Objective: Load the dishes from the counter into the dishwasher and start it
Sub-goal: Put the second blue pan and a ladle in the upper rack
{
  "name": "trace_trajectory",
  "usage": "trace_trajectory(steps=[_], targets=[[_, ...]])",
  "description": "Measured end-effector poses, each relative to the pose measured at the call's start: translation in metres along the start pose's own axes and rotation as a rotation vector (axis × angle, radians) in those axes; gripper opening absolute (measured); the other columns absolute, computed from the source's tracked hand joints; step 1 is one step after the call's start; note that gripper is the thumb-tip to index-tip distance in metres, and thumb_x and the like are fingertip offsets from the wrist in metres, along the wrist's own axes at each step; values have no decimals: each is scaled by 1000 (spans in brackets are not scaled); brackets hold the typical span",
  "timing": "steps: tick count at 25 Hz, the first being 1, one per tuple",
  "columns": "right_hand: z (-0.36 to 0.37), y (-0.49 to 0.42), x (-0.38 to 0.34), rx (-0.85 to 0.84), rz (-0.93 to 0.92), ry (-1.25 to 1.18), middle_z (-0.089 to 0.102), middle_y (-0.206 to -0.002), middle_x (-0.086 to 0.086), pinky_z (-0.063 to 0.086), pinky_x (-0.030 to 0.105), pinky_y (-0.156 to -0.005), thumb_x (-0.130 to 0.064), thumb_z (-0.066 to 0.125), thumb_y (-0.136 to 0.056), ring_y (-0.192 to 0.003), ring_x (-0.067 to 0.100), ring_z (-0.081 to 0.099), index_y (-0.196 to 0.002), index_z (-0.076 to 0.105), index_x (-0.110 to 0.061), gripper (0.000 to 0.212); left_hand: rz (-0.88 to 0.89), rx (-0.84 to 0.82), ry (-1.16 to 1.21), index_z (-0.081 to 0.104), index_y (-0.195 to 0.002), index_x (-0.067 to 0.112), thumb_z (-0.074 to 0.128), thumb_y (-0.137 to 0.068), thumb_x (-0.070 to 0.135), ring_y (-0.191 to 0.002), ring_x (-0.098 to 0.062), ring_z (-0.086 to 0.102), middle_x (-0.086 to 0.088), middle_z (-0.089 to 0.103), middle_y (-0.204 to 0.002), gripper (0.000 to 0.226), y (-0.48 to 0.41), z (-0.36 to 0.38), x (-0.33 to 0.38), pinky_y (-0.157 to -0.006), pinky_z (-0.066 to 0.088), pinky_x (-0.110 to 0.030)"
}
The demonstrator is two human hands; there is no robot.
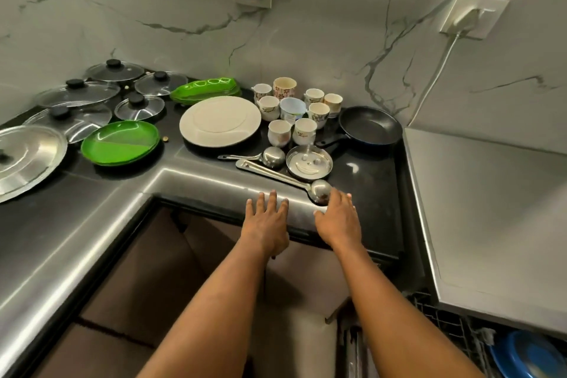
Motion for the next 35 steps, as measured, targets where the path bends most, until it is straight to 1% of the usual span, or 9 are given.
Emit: trace_trajectory(steps=[3, 10, 12, 14, 16, 21, 25, 31, 35], targets=[[-9, -41, -12, 43, 125, -119, 40, -146, 14, 35, 41, -109, -28, 57, -91, -134, 29, 39, -144, 35, -8, 60, 63, -25, -12, 1, -157, 15, 51, -98, 38, -150, -37, -8, -15, -10, -164, 80, -42, -13, -14, -121, 3, -54], [-13, -119, -12, 112, 367, -496, 56, -133, 17, 41, 37, -101, -23, 59, -91, -125, 31, 51, -139, 46, -4, 54, 110, -218, -21, 3, -156, 5, 61, -93, 43, -150, -39, -6, -17, -14, -162, 93, -97, -14, -16, -120, 13, -55], [-15, -140, -10, 167, 411, -563, 66, -109, 14, 44, 37, -91, -20, 59, -89, -105, 30, 59, -121, 61, -3, 36, 114, -291, 41, 5, -155, 2, 63, -94, 38, -150, -39, -6, -16, -18, -162, 92, -107, -9, -16, -119, 16, -56], [-14, -164, -7, 237, 469, -660, 61, -78, 9, 47, 40, -78, -18, 60, -87, -76, 27, 56, -77, 63, -9, 14, 125, -302, 79, 3, -155, 2, 63, -95, 35, -149, -40, -7, -17, -25, -160, 91, -110, -5, -16, -119, 15, -57], [-11, -190, 2, 271, 571, -763, 61, -71, 14, 55, 49, -76, -22, 61, -86, -70, 31, 59, -63, 54, -6, 29, 119, -279, 110, 2, -155, 2, 64, -93, 33, -149, -40, -8, -18, -35, -155, 93, -111, -3, -16, -119, 15, -56], [-1, -237, 4, 152, 783, -1152, 59, -98, 12, 59, 39, -70, -33, 63, -92, -88, 30, 66, -108, 51, -12, 29, 107, -273, 145, 2, -156, 4, 67, -91, 32, -149, -40, -8, -15, -45, -149, 96, -114, -3, -16, -119, 15, -55], [4, -249, -3, 80, 833, -1167, 58, -99, 10, 57, 36, -76, -19, 68, -88, -94, 27, 62, -110, 53, -8, 29, 108, -277, 155, 1, -156, 6, 68, -91, 32, -149, -37, -10, -13, -45, -149, 97, -116, -1, -17, -119, 14, -54], [10, -248, 0, 225, 858, -1152, 62, -72, 10, 47, 29, -51, -8, 54, -84, -60, 20, 60, -89, 58, -2, 8, 112, -271, 157, 3, -156, 8, 68, -90, 34, -149, -36, -9, -12, -43, -151, 96, -117, -1, -19, -120, 14, -53], [2, -235, -2, 274, 770, -1199, 61, -79, 17, 43, 22, -39, 3, 40, -89, -52, 18, 55, -106, 46, -2, 19, 121, -257, 147, 8, -156, 6, 70, -88, 35, -150, -38, -5, -13, -40, -153, 96, -119, -2, -18, -119, 18, -54]])
Point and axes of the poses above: each hand's wrist, its own y-axis away from the middle knuckle, its own z-axis out of the palm, x = y × z, the point moved 4 cm from there along -y, towards the middle knuckle
